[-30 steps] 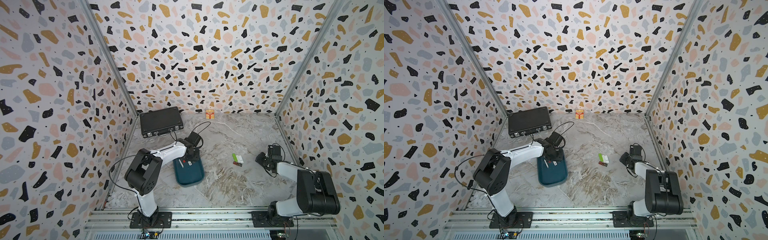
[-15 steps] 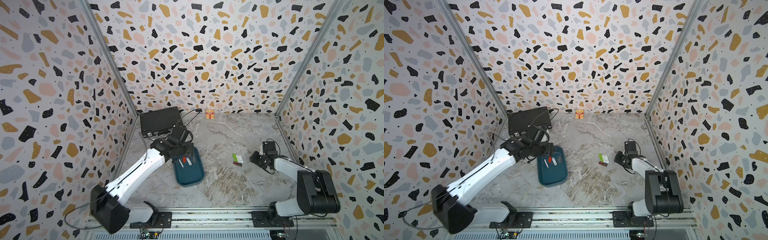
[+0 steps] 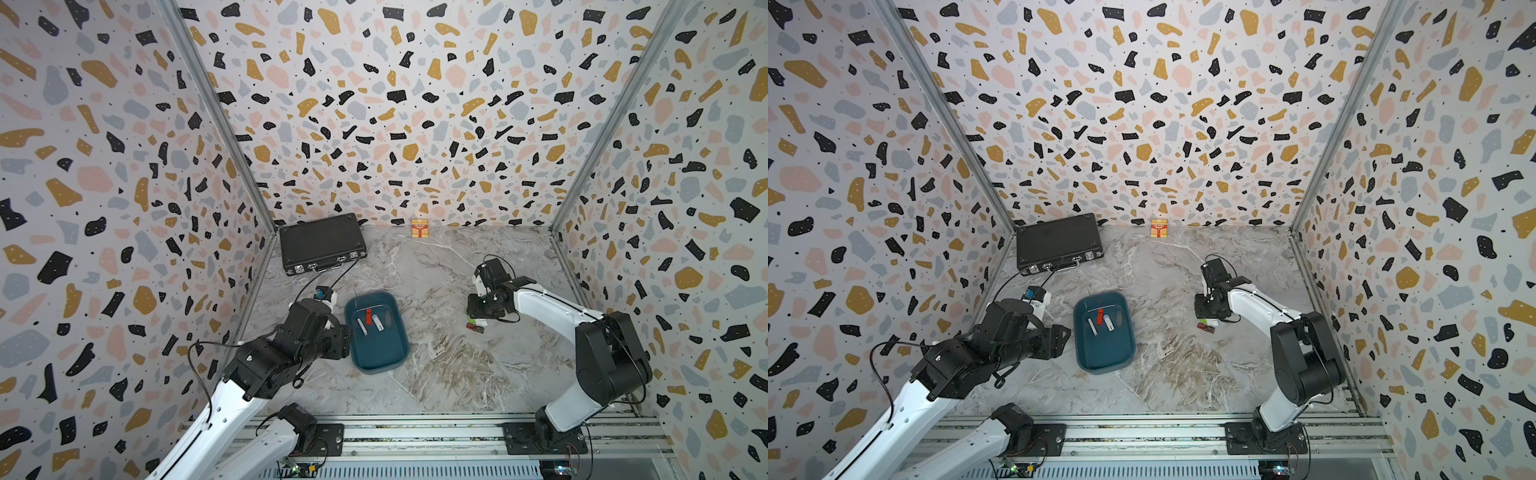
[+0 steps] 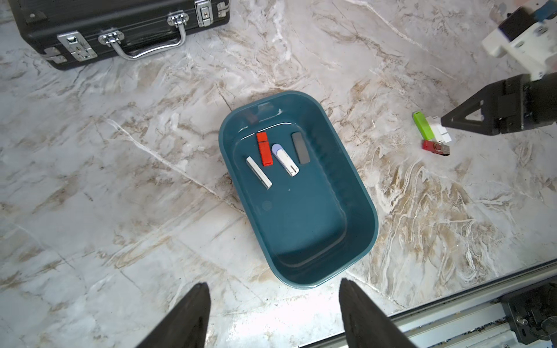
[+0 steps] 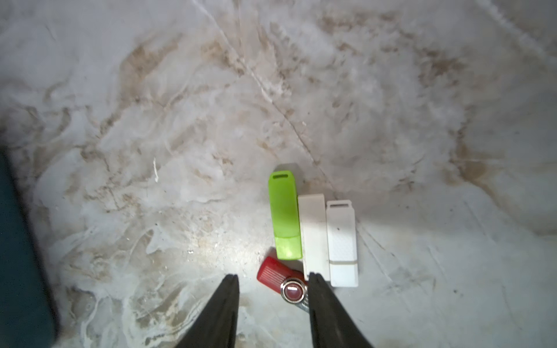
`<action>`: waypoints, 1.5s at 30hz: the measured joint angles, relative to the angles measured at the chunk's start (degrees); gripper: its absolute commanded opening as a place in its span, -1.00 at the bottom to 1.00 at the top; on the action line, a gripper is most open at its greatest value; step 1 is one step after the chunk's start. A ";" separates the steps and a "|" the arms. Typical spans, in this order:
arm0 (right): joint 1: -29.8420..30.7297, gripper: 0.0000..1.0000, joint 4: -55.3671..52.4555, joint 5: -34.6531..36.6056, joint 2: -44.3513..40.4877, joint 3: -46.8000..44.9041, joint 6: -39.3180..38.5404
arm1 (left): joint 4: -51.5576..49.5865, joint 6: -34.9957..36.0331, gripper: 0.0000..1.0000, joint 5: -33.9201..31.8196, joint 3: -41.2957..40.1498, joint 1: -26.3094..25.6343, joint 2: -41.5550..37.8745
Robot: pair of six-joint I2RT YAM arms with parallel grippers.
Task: Put the usb flash drive into the storage box
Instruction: Pick up the USB flash from the center of the board.
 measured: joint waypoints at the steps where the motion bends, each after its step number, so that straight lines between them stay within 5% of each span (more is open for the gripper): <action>1: 0.44 -0.09 -1.29 0.50 0.81 0.81 -0.57 | 0.02 0.09 0.44 0.02 -0.35 0.00 -0.22; 45: 8.31 -0.42 -5.79 10.38 14.64 11.34 -3.80 | 0.48 0.20 0.46 -1.70 -0.85 0.04 -1.11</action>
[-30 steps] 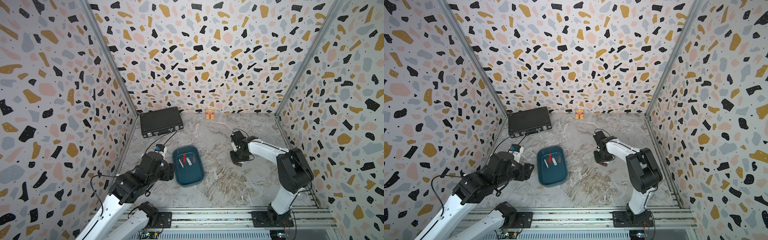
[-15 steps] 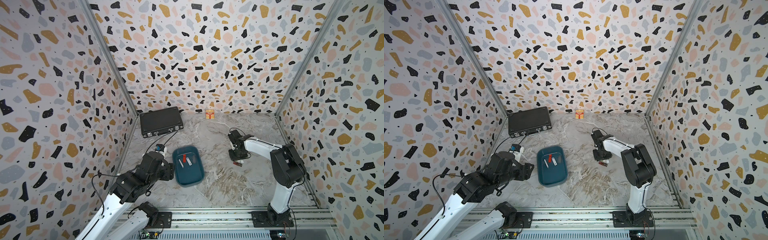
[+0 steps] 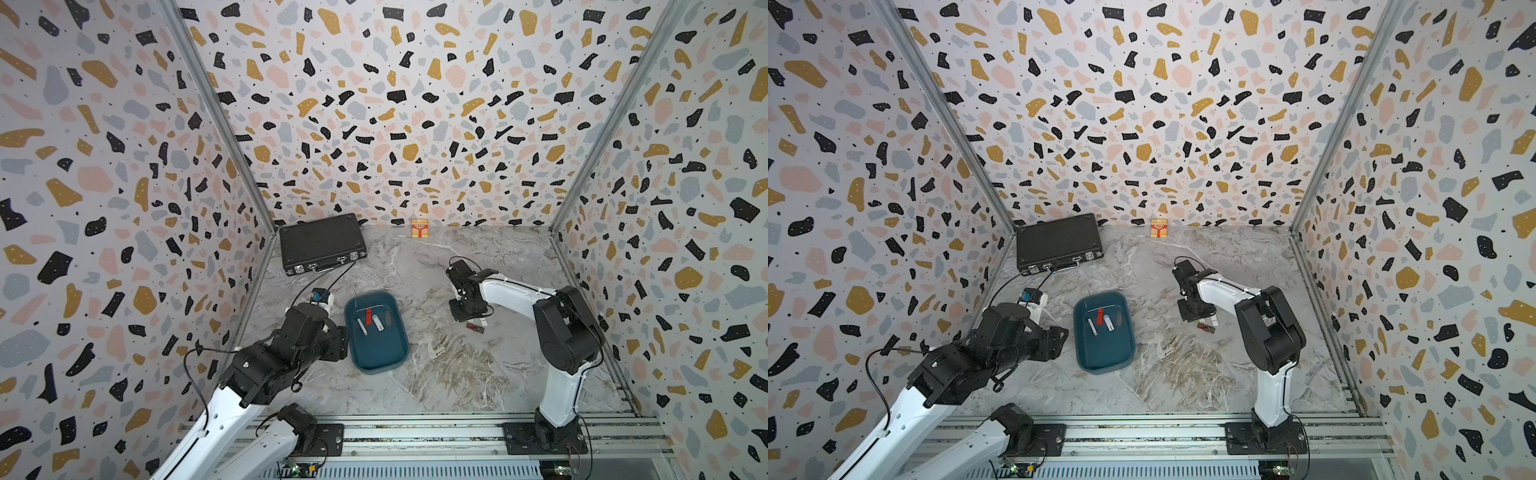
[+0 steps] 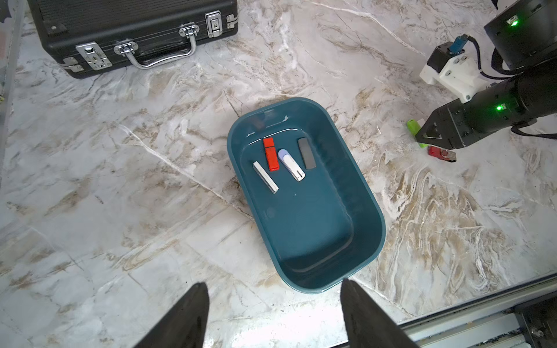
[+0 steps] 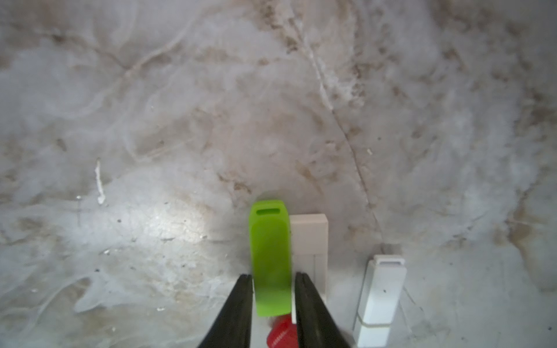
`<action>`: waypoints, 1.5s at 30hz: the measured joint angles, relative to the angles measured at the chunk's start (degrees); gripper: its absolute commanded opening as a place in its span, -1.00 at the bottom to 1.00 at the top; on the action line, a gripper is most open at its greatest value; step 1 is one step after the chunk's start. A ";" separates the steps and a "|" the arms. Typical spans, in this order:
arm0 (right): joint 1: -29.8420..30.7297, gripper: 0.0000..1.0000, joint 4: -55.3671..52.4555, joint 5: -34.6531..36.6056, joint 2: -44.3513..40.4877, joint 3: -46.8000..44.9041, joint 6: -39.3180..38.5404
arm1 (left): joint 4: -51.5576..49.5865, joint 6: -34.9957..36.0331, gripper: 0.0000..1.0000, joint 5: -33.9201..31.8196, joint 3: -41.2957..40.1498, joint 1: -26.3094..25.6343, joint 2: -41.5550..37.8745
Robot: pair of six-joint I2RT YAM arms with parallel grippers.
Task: Put the usb flash drive into the storage box
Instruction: Pick up the USB flash from the center of the board.
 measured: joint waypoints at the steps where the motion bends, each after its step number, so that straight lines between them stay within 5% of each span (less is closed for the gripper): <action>1: 0.15 -0.41 0.00 0.02 0.00 0.02 0.00 | 0.00 0.00 0.47 0.00 0.00 0.00 0.00; 45: 2.62 -0.32 0.02 1.09 0.76 1.14 0.44 | 0.02 -0.15 0.48 0.00 0.00 0.02 0.15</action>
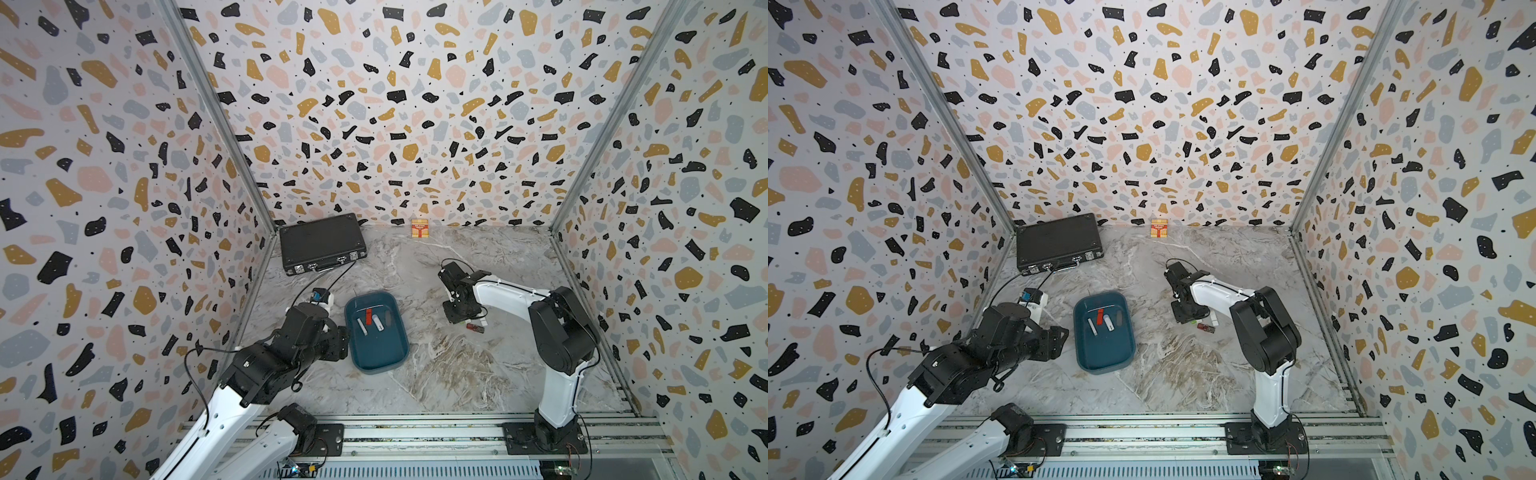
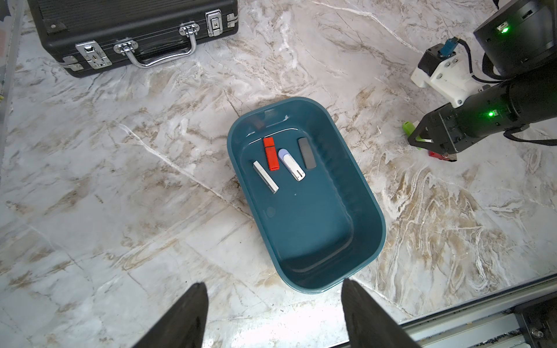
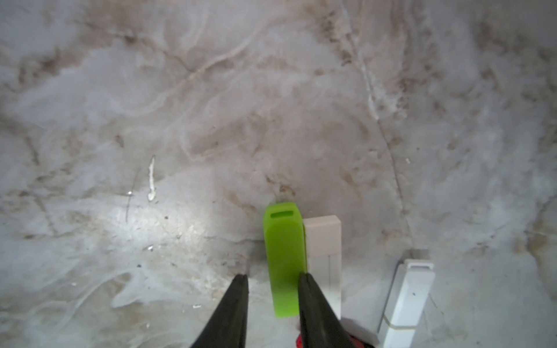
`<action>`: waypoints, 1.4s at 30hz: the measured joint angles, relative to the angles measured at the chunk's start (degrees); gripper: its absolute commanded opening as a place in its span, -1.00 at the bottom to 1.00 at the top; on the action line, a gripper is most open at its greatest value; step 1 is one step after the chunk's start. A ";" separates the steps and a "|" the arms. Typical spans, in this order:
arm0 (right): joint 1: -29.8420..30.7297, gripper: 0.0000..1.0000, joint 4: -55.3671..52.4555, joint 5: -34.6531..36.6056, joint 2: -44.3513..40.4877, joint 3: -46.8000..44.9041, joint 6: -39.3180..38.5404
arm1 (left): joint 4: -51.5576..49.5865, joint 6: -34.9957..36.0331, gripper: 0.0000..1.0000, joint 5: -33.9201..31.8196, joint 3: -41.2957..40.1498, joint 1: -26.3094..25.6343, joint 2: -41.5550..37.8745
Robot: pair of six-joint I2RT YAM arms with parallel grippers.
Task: Put the usb flash drive into the storage box
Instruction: Pick up the USB flash from the center of the board.
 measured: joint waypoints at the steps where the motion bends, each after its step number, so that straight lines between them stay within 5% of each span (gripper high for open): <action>1: 0.00 -0.32 0.00 0.13 0.00 0.00 0.00 | -0.02 0.00 0.48 0.00 0.00 0.00 0.00; 19: 0.00 -0.32 0.42 0.96 1.22 0.70 -0.28 | 0.00 0.00 0.48 0.00 0.00 0.00 0.00; 33: 0.02 -0.70 1.27 -1.31 1.79 0.83 -0.26 | 0.00 0.00 0.48 0.00 -0.02 0.00 0.00; 42: 0.11 -0.75 1.55 -4.52 -3.37 -0.87 0.00 | -0.02 0.00 0.49 -0.07 -0.02 0.00 -0.11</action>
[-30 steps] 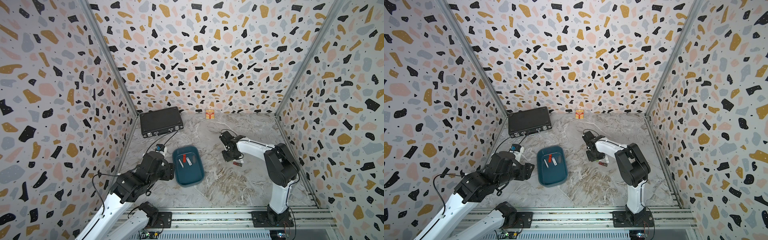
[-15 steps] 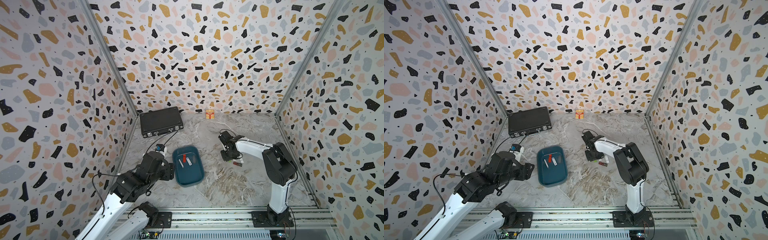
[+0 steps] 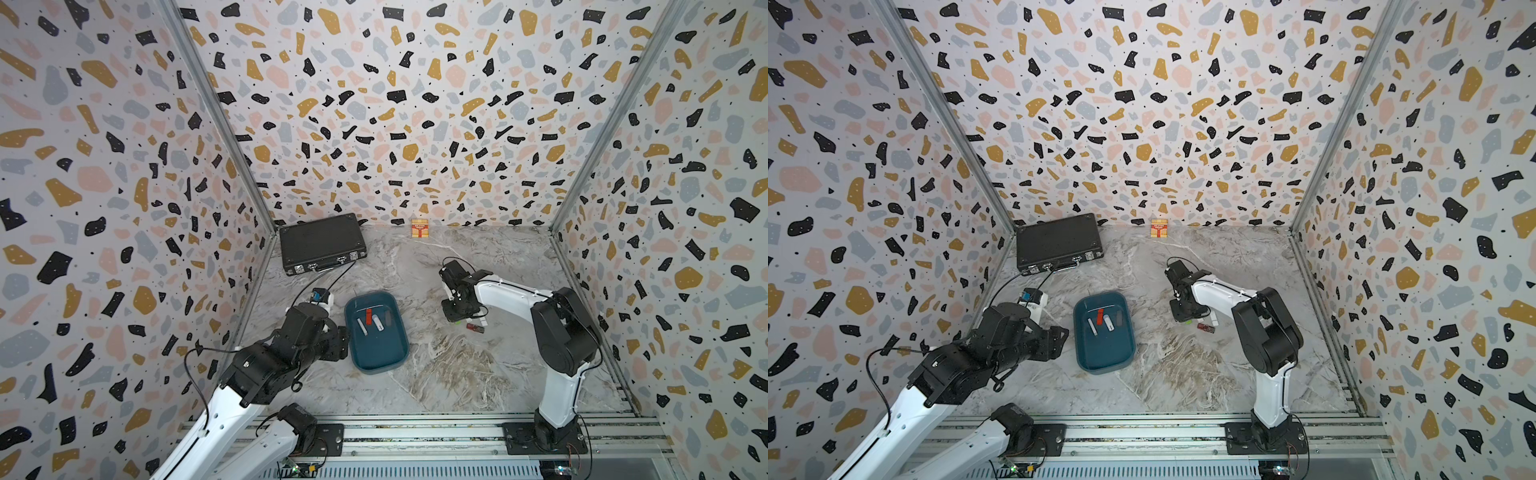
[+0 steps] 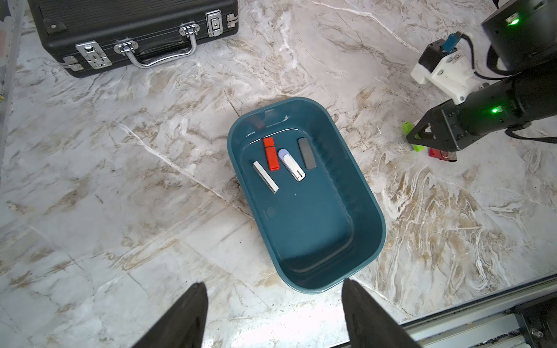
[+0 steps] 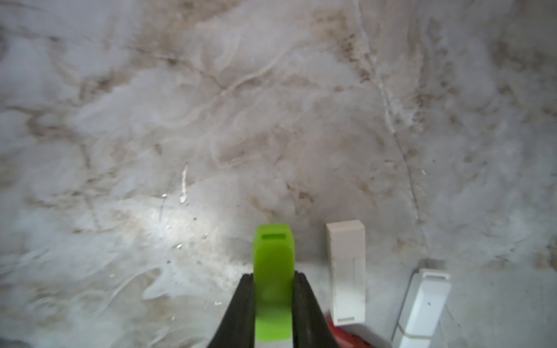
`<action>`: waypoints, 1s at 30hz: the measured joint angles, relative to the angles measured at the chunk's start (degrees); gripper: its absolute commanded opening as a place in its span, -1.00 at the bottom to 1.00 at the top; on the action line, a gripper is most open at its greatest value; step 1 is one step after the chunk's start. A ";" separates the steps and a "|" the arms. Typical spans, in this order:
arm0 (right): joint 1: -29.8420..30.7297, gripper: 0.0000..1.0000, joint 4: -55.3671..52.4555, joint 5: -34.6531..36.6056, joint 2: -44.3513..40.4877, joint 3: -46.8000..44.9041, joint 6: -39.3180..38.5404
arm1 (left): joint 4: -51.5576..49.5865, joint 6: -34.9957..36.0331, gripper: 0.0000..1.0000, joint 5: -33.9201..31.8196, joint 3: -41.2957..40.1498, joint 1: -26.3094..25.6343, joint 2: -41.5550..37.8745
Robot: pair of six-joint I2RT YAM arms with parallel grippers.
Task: Put the usb flash drive into the storage box
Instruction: Pick up the USB flash from the center of the board, then place the USB flash in the storage box.
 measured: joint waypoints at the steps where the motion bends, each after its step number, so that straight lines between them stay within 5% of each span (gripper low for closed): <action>1: 0.09 -0.75 0.15 -1.07 -2.03 -0.52 0.26 | 0.00 0.00 0.49 -0.04 0.00 -0.02 -0.04; 10: 7.82 -0.79 6.45 -13.14 -12.52 -0.44 6.56 | 0.00 -0.09 0.49 -0.28 0.02 0.00 -0.46; 17: 18.43 -0.80 6.82 -14.99 -1.73 8.44 8.92 | 0.00 -0.48 0.49 -0.98 0.02 0.00 -0.50; 30: 25.40 -0.74 3.72 -13.14 14.29 18.01 9.05 | -0.02 -0.87 0.49 -1.62 0.00 0.00 -0.61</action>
